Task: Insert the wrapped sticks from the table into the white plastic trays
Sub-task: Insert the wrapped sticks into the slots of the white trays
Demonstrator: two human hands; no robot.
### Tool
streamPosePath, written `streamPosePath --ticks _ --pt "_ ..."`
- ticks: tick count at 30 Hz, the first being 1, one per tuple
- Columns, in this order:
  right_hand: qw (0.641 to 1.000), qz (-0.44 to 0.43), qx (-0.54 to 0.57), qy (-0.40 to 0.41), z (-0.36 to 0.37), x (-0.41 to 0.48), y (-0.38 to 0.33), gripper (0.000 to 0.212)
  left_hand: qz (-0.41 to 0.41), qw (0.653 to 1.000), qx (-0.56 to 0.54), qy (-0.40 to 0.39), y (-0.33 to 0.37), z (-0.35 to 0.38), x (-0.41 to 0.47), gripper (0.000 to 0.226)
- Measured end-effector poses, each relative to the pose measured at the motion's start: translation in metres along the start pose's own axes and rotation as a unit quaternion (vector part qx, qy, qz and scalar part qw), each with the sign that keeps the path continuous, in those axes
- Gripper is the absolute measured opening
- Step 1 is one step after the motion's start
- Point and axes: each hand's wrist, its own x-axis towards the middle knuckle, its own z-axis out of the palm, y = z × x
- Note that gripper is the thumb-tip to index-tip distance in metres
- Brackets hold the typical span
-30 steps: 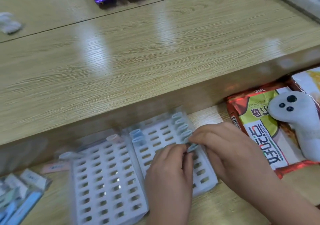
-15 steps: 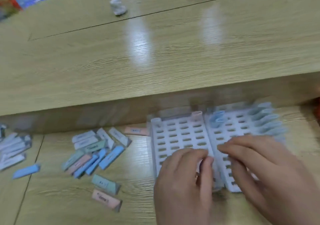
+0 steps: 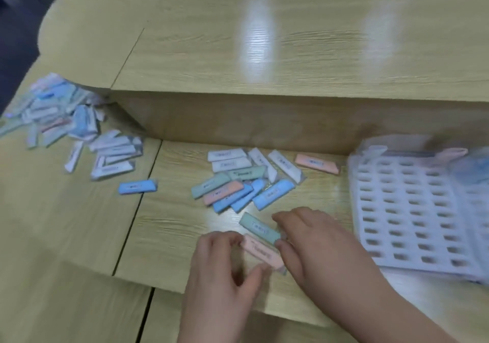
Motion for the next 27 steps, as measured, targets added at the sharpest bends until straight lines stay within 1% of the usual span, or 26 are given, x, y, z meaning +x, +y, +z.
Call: streamPosePath --ticks 2,4,5,6,8,11,13,16,19,21,24,27 --pt "0.999 0.029 -0.005 -0.020 0.009 0.003 -0.002 0.037 0.078 0.996 0.050 -0.010 -0.003 0.002 -0.001 0.044" --pt "0.998 0.049 -0.015 -0.028 0.013 0.006 -0.004 0.033 0.157 0.985 0.065 -0.017 -0.003 0.006 -0.001 0.036" --pt "0.998 0.057 -0.020 -0.029 0.014 0.007 -0.004 0.030 0.184 0.981 0.063 -0.015 -0.004 0.008 0.001 0.032" --pt "0.997 0.067 -0.024 -0.028 0.014 0.008 -0.004 0.026 0.202 0.977 0.064 -0.013 -0.006 0.011 0.004 0.030" --pt "0.996 0.084 -0.027 -0.022 0.012 0.011 0.000 0.023 0.211 0.974 0.079 -0.012 -0.008 0.014 0.012 0.029" --pt "0.992 0.116 -0.037 -0.017 0.006 0.016 0.006 0.022 0.205 0.975 0.089 -0.020 -0.011 0.009 0.026 0.029" --pt "0.991 0.127 -0.036 -0.010 0.002 0.019 0.005 0.015 0.189 0.976 0.101 -0.043 -0.012 0.003 0.034 0.025" --pt "0.990 0.137 0.000 0.006 -0.005 0.020 0.003 0.011 0.124 0.986 0.081 -0.075 -0.009 -0.003 0.044 0.029" --pt "0.988 0.133 0.066 0.046 -0.014 0.015 0.005 0.010 0.081 0.992 -0.024 -0.091 -0.005 -0.004 0.052 0.026" --pt "0.976 0.138 0.145 0.091 -0.025 0.009 0.010 0.013 0.063 0.989 -0.115 -0.069 0.005 -0.007 0.056 0.018" --pt "0.943 0.157 0.245 0.159 -0.045 -0.003 0.021 0.015 0.021 0.971 -0.232 -0.054 0.029 -0.011 0.063 0.010" --pt "0.926 0.165 0.267 0.210 -0.065 -0.019 0.042 0.017 0.003 0.948 -0.312 -0.054 0.058 -0.010 0.068 0.012"
